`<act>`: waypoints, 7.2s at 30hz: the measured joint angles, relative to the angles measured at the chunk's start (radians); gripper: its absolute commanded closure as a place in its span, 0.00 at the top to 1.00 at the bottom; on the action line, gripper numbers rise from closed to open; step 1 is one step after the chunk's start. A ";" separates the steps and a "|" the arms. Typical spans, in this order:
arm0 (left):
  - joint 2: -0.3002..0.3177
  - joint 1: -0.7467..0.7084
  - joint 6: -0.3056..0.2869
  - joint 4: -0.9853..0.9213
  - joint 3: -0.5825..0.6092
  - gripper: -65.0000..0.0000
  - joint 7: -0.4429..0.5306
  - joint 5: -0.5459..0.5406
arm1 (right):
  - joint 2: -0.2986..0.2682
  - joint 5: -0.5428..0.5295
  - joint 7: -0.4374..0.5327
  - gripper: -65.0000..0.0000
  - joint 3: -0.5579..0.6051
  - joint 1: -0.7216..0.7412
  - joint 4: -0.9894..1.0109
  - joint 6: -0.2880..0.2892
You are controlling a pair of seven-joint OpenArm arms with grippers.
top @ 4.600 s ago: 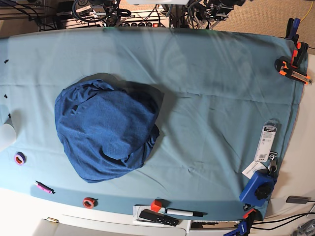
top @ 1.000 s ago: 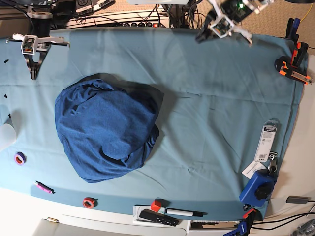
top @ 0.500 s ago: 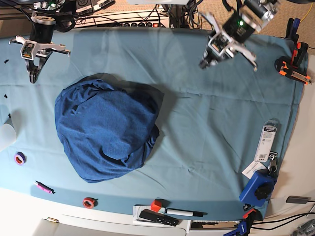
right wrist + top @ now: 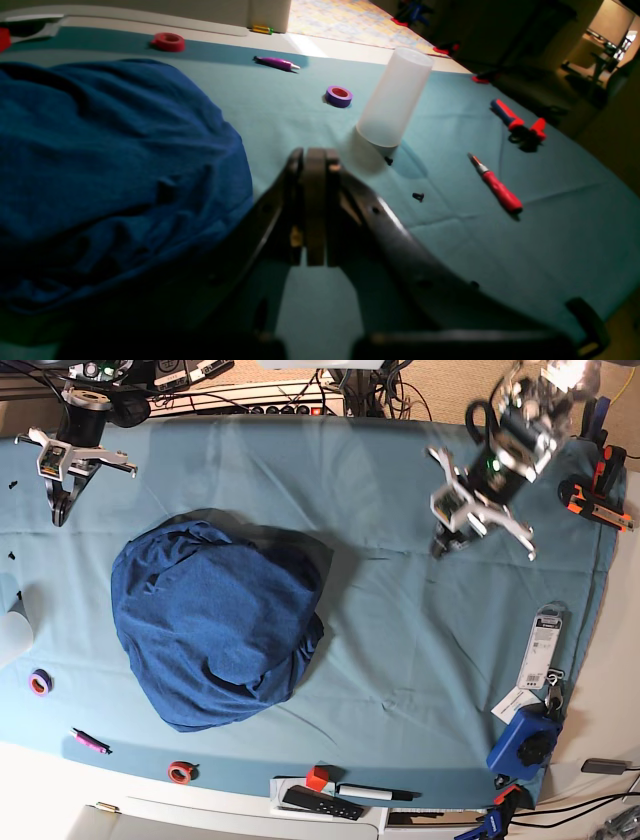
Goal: Layout the t-shirt on the table in an organized manner, then fold the t-shirt properly
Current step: 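Move both grippers down toward the blue t-shirt heap, then grasp the t-shirt edge with the right gripper and pull it outward, then reach the left gripper into the t-shirt heap and grasp fabric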
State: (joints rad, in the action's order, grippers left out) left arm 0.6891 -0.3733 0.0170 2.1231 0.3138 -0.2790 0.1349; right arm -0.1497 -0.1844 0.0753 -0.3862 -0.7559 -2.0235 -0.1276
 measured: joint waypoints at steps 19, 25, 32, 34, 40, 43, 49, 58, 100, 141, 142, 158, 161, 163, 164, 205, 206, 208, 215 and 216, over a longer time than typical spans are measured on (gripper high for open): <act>-0.200 0.197 -0.130 -0.193 0.001 0.25 0.096 -0.260 | 0.133 0.141 -0.212 0.42 -0.003 0.235 0.003 0.105; -0.212 0.197 -0.129 -0.193 0.002 0.27 0.094 -0.278 | 0.169 0.056 -0.306 0.43 -0.016 0.346 0.105 0.103; -0.212 0.197 -0.130 -0.193 0.002 0.27 0.092 -0.278 | 0.201 -0.173 -0.355 0.43 -0.148 0.472 0.281 0.103; -0.212 0.197 -0.129 -0.193 0.002 0.27 0.092 -0.278 | 0.201 -0.222 -0.383 0.43 -0.185 0.502 0.322 0.133; -0.212 0.197 -0.129 -0.193 0.002 0.27 0.092 -0.278 | 0.203 -0.343 -0.446 0.43 -0.259 0.594 0.414 0.197; -0.212 0.197 -0.129 -0.193 0.002 0.27 0.077 -0.278 | 0.200 -0.369 -0.461 0.43 -0.260 0.635 0.483 0.204; -0.212 0.197 -0.129 -0.193 0.002 0.27 0.058 -0.279 | 0.197 -0.368 -0.487 0.43 -0.262 0.724 0.564 0.226; -0.212 0.197 -0.126 -0.193 0.002 0.27 0.058 -0.279 | 0.198 -0.375 -0.525 0.15 -0.261 0.759 0.567 0.225; -0.213 0.200 -0.410 -0.193 0.005 0.30 -0.076 -0.458 | 0.086 0.083 -0.505 0.00 -0.259 0.326 0.055 0.042; -0.552 0.504 -0.238 -0.603 0.338 0.00 -0.073 -0.277 | 0.087 0.083 -0.520 0.00 -0.258 0.326 0.055 0.042; -0.552 0.522 -0.246 -0.603 0.338 0.00 -0.073 -0.277 | 0.087 0.083 -0.520 0.00 -0.258 0.326 0.055 0.042; -0.721 0.862 -0.256 -0.591 0.339 0.00 -0.109 -0.373 | 0.087 0.083 -0.497 0.00 -0.258 0.327 0.055 0.042; -0.780 0.900 -0.256 -0.593 0.346 0.00 -0.109 -0.372 | 0.087 0.083 -0.492 0.00 -0.258 0.327 0.055 0.042; -0.814 0.926 -0.256 -0.616 0.368 0.00 -0.102 -0.373 | 0.087 0.083 -0.490 0.00 -0.258 0.327 0.055 0.042; -0.821 0.935 -0.256 -0.632 0.386 0.00 -0.096 -0.374 | 0.087 0.083 -0.489 0.00 -0.258 0.327 0.055 0.042; -0.635 0.636 -0.539 -0.793 0.333 0.41 -0.161 -0.436 | 0.089 0.083 -0.486 0.00 -0.257 0.327 0.055 0.045; -0.642 0.637 -0.523 -0.792 0.347 0.42 -0.145 -0.391 | 0.089 0.083 -0.486 0.00 -0.257 0.327 0.055 0.045; -0.649 0.639 -0.495 -0.793 0.380 0.42 -0.131 -0.326 | 0.089 0.083 -0.486 0.00 -0.257 0.327 0.055 0.045; -0.653 0.637 -0.378 -0.793 0.498 0.42 -0.087 -0.154 | 0.089 0.083 -0.486 0.00 -0.257 0.327 0.055 0.045; -0.653 0.637 -0.359 -0.793 0.510 0.42 -0.086 -0.125 | 0.089 0.083 -0.486 0.00 -0.257 0.327 0.055 0.045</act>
State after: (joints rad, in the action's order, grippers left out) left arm 0.0364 0.2638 -0.3416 1.3304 0.8234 -0.3649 0.0097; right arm -0.0608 -0.1013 -0.4110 -0.6434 -0.4294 -1.9686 -0.0826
